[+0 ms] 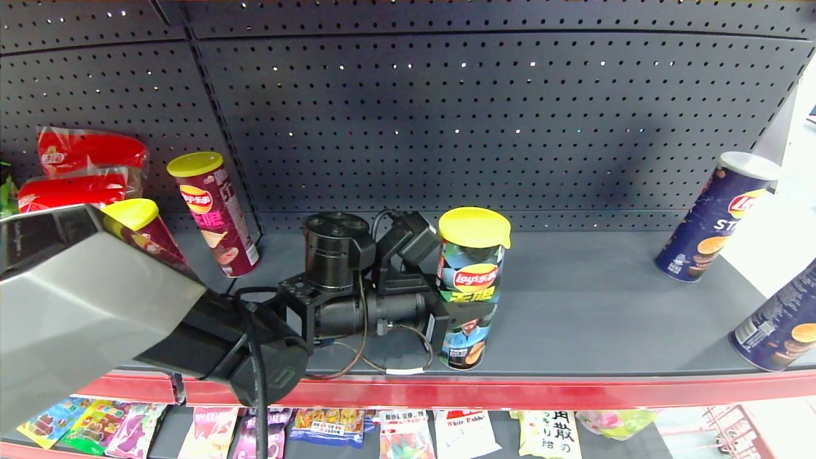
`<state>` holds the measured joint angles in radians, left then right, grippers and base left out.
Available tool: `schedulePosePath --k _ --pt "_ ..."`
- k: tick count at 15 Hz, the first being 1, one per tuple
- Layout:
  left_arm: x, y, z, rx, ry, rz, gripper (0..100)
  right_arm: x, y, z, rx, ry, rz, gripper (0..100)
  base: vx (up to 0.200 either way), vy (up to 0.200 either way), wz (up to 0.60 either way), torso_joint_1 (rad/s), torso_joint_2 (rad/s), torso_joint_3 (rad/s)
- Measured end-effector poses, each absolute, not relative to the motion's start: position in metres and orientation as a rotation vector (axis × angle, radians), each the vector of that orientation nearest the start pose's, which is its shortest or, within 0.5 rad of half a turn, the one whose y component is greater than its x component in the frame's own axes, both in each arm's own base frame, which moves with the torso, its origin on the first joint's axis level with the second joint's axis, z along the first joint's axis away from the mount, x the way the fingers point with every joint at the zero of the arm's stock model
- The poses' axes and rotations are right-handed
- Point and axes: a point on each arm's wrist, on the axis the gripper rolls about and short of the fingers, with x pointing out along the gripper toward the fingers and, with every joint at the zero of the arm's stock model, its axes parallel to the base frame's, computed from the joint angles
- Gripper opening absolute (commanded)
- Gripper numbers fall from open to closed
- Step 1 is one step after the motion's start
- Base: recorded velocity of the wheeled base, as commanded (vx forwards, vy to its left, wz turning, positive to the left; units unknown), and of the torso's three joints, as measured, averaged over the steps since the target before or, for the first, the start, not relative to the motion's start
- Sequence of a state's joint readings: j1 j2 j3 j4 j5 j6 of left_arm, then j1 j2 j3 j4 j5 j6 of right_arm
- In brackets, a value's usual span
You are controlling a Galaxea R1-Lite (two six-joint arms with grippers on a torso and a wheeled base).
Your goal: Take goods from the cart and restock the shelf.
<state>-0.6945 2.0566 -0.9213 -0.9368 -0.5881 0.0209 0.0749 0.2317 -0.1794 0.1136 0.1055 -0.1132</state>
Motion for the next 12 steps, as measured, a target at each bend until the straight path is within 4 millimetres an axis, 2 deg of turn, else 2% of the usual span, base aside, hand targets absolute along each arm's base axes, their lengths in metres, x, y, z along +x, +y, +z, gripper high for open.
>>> schedulePosePath --k 12 --pt "0.2775 -0.2484 0.1185 0.029 0.216 -1.276 0 -0.0127 0.0014 0.118 -0.11 0.157 0.19 0 0.0 0.0 0.0 0.0 0.0 0.0"
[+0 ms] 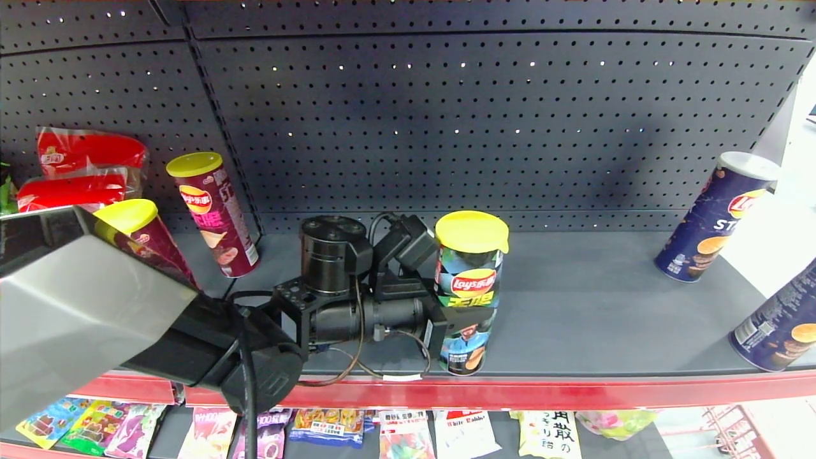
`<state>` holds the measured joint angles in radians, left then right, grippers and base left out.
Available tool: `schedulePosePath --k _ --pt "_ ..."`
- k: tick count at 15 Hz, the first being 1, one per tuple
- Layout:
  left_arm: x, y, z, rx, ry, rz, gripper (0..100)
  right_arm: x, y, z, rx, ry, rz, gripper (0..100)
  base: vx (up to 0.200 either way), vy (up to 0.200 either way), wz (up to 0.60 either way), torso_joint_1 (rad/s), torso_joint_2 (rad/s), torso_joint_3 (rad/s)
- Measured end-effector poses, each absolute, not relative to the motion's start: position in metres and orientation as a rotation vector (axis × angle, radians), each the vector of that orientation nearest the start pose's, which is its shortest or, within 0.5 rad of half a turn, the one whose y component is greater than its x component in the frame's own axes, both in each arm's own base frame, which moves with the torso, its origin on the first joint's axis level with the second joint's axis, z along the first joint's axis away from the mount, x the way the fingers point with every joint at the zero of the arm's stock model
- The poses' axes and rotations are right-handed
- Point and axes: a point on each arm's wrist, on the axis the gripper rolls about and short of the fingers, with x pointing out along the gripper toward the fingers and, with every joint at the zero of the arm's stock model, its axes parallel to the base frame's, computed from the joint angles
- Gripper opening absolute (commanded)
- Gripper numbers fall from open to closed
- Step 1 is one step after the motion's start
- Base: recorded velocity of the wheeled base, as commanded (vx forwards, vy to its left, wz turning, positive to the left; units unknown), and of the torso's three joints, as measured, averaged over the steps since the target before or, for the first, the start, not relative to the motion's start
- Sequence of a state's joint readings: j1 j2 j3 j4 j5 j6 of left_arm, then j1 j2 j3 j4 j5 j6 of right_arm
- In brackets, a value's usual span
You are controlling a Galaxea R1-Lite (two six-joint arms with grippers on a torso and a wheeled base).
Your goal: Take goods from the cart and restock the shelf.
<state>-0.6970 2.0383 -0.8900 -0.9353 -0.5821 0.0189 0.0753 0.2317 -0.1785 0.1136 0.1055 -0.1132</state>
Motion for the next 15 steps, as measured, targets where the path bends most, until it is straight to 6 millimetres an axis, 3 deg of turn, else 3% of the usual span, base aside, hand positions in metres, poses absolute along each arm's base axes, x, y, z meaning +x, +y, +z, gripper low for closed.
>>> schedulePosePath --k 3,4,10,15 --pt "0.277 -0.249 0.119 0.03 0.215 -1.275 0 -0.013 0.001 0.118 -0.11 0.157 0.189 0 0.0 0.0 0.0 0.0 0.0 0.0" --pt "0.277 -0.248 0.118 0.03 0.217 -1.279 100 -0.013 0.001 0.118 -0.11 0.157 0.189 0 0.0 0.0 0.0 0.0 0.0 0.0" --pt "0.275 -0.246 0.117 0.03 0.197 -1.269 100 -0.013 0.001 0.119 -0.11 0.154 0.189 0 0.0 0.0 0.0 0.0 0.0 0.0" --pt "0.256 -0.223 0.101 0.028 0.217 -1.243 100 -0.013 0.001 0.119 -0.11 0.152 0.189 0 0.0 0.0 0.0 0.0 0.0 0.0"
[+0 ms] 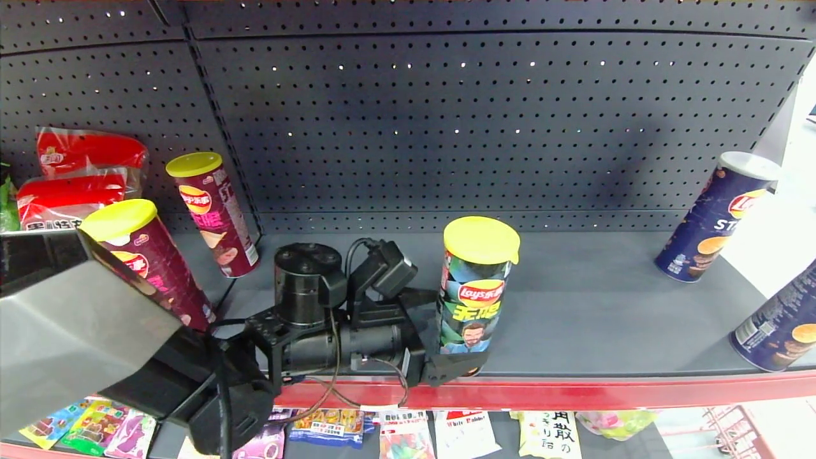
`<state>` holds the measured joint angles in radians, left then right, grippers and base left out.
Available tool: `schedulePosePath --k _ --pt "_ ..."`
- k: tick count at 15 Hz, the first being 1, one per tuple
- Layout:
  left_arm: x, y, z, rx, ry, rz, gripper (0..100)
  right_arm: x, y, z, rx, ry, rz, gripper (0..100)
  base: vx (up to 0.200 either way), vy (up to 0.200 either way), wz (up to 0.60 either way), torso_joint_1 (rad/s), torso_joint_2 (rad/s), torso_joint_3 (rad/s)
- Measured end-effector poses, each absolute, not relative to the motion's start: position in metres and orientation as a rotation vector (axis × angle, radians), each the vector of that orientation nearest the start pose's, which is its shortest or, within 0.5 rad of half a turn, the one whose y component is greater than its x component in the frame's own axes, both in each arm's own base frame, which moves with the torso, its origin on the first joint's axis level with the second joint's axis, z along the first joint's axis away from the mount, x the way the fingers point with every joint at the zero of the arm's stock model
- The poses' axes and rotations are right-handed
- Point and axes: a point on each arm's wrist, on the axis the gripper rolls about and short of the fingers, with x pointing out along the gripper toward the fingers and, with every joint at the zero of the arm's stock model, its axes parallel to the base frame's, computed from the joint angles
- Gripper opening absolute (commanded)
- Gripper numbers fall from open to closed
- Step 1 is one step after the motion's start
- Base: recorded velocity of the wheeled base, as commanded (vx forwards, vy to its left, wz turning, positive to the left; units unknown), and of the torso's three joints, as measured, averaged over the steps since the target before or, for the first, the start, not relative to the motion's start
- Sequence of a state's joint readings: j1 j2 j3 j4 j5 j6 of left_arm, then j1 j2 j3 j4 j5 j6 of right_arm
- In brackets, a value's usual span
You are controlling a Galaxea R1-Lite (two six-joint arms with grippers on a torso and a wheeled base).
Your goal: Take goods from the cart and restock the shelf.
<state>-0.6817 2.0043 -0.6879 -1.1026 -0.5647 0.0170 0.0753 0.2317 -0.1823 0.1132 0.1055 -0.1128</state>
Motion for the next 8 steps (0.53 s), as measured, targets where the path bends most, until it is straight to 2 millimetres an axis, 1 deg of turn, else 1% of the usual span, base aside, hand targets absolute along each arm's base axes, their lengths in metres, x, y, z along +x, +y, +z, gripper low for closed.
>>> schedulePosePath --k 2,5,8 --pt "0.252 -0.204 0.101 0.022 0.214 -1.204 100 -0.013 0.001 0.119 -0.11 0.153 0.189 0 0.0 0.0 0.0 0.0 0.0 0.0" --pt "0.245 -0.182 0.108 0.014 0.212 -1.155 100 -0.012 0.002 0.119 -0.111 0.162 0.192 0 0.0 0.0 0.0 0.0 0.0 0.0" --pt "0.226 -0.163 0.112 0.019 0.231 -1.09 100 -0.009 0.002 0.122 -0.111 0.171 0.201 0 0.0 0.0 0.0 0.0 0.0 0.0"
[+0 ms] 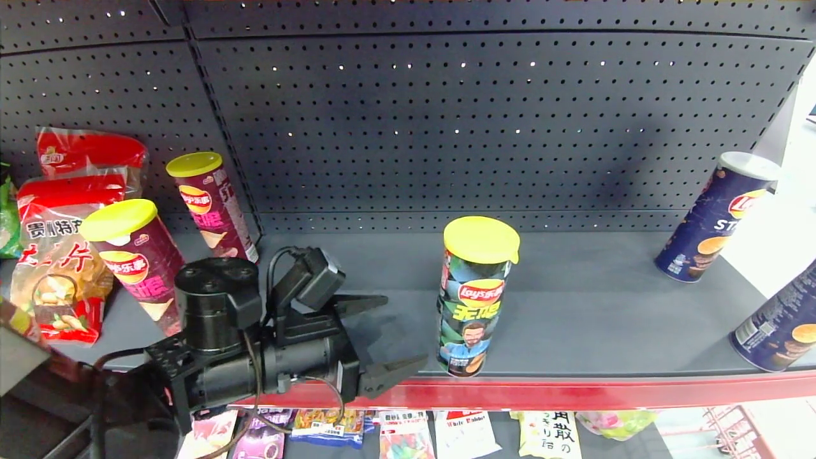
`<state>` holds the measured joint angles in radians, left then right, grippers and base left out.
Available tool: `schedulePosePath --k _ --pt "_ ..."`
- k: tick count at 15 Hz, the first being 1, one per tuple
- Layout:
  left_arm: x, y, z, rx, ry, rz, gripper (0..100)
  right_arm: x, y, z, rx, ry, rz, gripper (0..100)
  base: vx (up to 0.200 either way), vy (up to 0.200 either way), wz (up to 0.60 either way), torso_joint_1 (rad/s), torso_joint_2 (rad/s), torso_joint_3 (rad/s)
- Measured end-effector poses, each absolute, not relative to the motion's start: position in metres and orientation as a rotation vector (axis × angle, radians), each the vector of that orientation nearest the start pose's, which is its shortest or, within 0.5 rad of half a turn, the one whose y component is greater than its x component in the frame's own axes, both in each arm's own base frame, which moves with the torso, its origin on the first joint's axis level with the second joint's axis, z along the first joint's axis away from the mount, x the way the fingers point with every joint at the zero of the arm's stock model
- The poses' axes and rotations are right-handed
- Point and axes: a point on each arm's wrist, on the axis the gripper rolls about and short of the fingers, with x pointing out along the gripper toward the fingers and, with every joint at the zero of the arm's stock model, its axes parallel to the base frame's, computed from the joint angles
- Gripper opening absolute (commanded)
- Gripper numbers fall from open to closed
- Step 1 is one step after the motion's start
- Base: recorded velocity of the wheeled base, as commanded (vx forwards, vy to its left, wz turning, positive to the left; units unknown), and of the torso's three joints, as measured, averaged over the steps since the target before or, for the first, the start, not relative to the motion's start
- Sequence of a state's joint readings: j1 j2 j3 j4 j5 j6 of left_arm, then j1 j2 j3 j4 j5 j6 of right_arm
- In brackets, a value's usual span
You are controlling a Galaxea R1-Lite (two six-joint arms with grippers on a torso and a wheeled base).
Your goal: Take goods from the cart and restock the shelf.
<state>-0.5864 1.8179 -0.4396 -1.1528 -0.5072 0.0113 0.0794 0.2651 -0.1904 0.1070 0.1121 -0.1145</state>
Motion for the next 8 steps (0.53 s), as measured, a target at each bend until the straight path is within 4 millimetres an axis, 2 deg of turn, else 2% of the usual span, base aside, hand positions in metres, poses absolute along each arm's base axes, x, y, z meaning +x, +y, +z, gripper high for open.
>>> schedulePosePath --k 5,8 --pt "0.201 -0.143 0.134 0.039 0.154 -0.784 100 0.005 0.004 0.148 -0.109 0.206 0.254 0 0.0 0.0 0.0 0.0 0.0 0.0" --pt "0.179 -0.129 0.141 0.032 0.134 -0.742 100 0.024 0.007 0.176 -0.111 0.236 0.318 0 0.0 0.0 0.0 0.0 0.0 0.0"
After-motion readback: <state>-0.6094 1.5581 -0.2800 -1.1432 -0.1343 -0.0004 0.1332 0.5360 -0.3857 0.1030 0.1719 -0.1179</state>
